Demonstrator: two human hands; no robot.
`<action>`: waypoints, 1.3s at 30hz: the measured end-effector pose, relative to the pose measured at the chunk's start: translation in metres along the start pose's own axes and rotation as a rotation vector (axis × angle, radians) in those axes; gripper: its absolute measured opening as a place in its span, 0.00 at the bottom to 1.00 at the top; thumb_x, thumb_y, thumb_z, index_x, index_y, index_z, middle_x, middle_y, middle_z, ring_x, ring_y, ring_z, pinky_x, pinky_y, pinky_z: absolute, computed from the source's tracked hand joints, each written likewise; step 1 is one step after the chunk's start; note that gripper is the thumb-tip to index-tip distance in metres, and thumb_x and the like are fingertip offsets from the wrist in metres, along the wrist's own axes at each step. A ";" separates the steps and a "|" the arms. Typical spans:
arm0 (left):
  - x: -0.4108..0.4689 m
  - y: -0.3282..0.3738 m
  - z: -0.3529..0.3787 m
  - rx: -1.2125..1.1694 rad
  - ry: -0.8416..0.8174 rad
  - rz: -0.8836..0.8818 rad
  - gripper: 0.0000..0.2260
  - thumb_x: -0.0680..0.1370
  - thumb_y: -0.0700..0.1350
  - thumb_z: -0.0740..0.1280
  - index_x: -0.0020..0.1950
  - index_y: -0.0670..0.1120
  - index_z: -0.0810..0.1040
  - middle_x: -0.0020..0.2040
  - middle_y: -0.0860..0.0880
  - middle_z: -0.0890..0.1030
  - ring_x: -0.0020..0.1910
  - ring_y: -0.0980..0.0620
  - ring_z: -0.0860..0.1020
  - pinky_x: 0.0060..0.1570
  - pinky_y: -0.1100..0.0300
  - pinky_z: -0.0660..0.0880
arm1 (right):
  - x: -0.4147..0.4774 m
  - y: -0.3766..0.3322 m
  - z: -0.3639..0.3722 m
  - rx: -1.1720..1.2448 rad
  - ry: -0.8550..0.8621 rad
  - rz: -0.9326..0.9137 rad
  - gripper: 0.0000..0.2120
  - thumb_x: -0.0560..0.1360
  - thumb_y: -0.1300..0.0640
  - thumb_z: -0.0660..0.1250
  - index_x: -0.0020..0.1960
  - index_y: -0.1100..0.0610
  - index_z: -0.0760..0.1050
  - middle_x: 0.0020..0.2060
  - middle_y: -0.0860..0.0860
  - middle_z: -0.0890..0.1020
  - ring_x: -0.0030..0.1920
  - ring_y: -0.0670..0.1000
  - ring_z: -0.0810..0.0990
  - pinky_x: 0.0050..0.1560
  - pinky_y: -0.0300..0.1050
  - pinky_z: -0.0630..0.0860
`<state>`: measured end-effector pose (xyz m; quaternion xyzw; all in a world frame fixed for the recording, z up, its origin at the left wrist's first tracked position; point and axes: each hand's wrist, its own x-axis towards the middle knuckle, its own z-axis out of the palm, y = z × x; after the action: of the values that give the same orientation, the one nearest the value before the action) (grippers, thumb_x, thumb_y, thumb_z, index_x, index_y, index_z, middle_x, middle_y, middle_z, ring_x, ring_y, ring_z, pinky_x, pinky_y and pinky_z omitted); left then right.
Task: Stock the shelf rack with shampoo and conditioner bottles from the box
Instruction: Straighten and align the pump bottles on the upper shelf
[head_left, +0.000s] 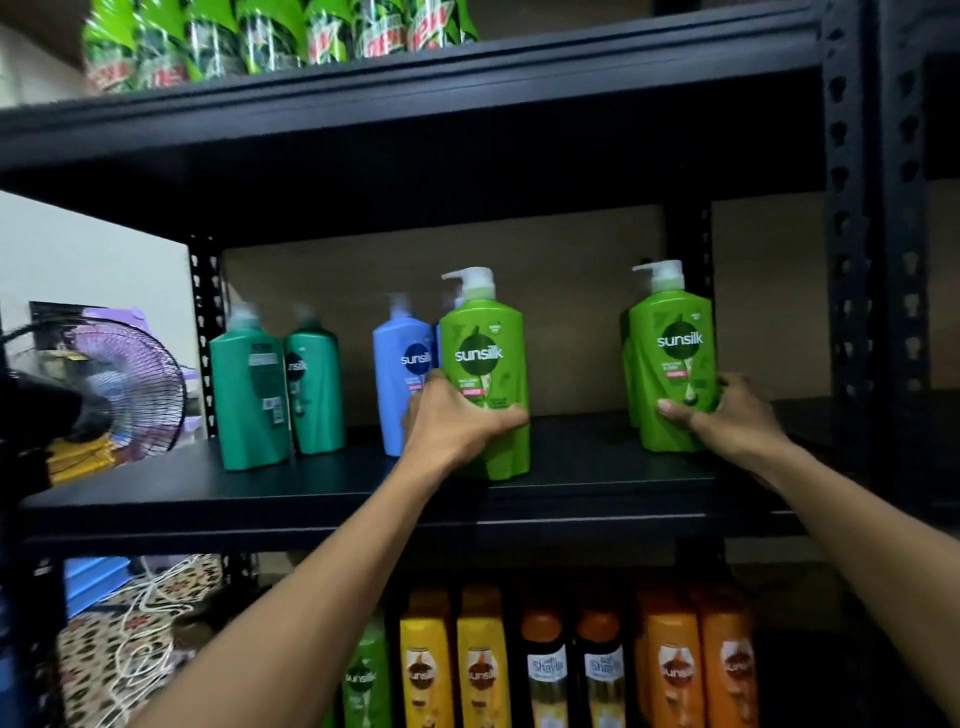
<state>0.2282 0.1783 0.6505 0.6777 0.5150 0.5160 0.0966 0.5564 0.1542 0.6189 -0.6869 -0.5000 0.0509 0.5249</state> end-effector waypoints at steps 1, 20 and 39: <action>0.000 -0.007 -0.011 0.025 0.027 -0.015 0.37 0.51 0.71 0.72 0.53 0.53 0.80 0.46 0.55 0.85 0.48 0.51 0.82 0.52 0.57 0.78 | 0.000 0.000 0.000 0.011 -0.004 0.004 0.64 0.41 0.14 0.64 0.69 0.50 0.71 0.60 0.50 0.82 0.59 0.56 0.81 0.61 0.56 0.78; -0.035 0.040 0.018 0.044 0.423 0.644 0.38 0.68 0.58 0.76 0.73 0.45 0.69 0.69 0.45 0.70 0.68 0.45 0.70 0.68 0.51 0.68 | -0.023 -0.022 -0.006 0.180 -0.060 -0.005 0.41 0.60 0.50 0.85 0.69 0.52 0.73 0.58 0.50 0.83 0.56 0.52 0.81 0.63 0.53 0.77; 0.045 0.054 0.125 -0.095 -0.092 -0.016 0.44 0.64 0.59 0.81 0.68 0.46 0.59 0.64 0.42 0.77 0.62 0.39 0.78 0.55 0.51 0.74 | 0.043 0.000 0.019 0.047 -0.059 0.136 0.67 0.46 0.28 0.79 0.75 0.52 0.54 0.70 0.55 0.71 0.70 0.57 0.71 0.71 0.52 0.69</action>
<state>0.3580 0.2399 0.6574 0.6911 0.4905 0.5074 0.1563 0.5661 0.1990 0.6300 -0.7048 -0.4661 0.1183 0.5215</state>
